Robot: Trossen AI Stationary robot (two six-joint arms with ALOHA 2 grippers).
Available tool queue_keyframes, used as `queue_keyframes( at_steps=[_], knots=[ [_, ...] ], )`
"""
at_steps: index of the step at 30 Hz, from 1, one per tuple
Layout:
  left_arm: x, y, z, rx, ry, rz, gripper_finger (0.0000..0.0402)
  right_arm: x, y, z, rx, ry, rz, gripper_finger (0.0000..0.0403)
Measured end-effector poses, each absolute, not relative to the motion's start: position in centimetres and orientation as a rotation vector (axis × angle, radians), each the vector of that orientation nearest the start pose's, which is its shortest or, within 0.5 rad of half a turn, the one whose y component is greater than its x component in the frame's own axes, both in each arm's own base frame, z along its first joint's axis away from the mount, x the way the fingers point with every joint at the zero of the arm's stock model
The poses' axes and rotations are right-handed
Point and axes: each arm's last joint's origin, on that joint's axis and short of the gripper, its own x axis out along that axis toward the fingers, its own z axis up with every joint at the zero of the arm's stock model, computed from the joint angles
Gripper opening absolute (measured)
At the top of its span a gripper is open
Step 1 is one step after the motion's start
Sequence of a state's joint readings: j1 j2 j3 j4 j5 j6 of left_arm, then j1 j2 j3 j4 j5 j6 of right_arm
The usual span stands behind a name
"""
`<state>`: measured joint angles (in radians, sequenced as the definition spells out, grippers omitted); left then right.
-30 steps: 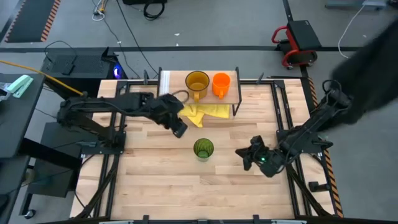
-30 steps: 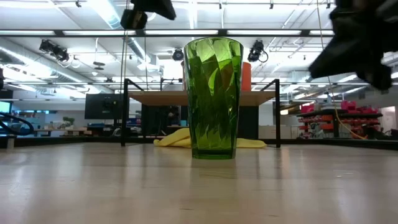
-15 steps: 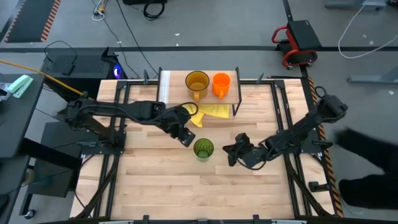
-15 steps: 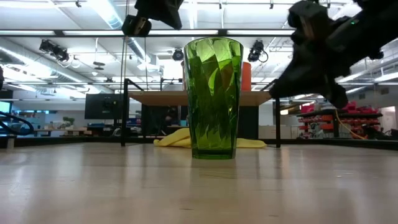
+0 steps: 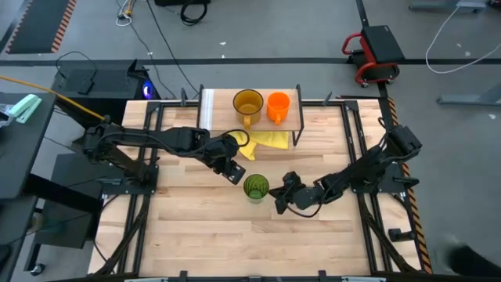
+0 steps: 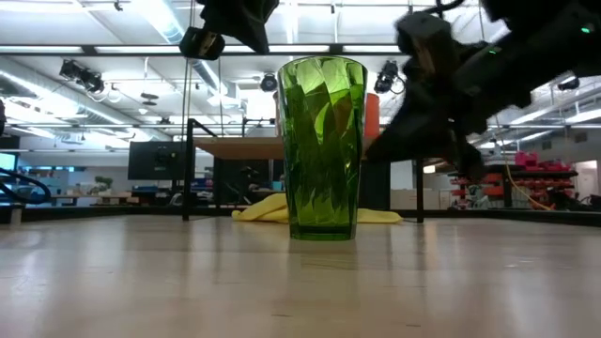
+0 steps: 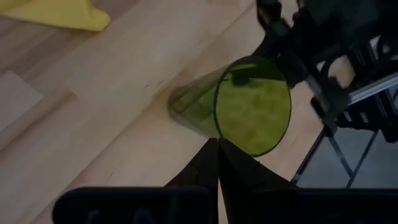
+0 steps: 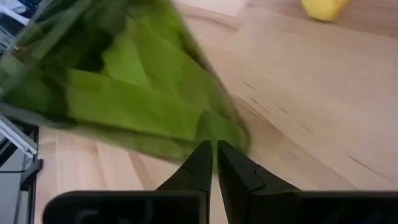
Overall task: Stack small to large cups/mugs on shelf
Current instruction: Put the green cup on the shelf
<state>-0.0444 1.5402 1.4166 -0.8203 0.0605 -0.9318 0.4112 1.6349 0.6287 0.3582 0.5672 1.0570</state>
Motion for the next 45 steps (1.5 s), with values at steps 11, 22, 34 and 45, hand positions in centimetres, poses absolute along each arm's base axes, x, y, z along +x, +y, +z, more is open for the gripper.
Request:
queue_keyframes(
  at_steps=[11,22,34,45],
  knots=[
    [31.6,-2.0,31.6,-0.856,0.954,0.354,0.0016,30.9,9.7,15.0,0.653,0.425,-0.379,0.0013],
    [31.0,-3.6,31.3,-0.852,1.028,0.358,0.002,33.4,9.6,15.3,0.635,0.46,-0.314,0.0014],
    [30.1,-4.0,30.8,-0.84,1.106,0.439,0.0011,31.8,9.7,16.0,0.603,0.542,-0.334,0.0019],
    [30.7,-3.9,30.2,-0.824,1.114,0.448,0.0053,31.1,10.2,16.8,0.623,0.554,-0.318,0.0048]
  ],
)
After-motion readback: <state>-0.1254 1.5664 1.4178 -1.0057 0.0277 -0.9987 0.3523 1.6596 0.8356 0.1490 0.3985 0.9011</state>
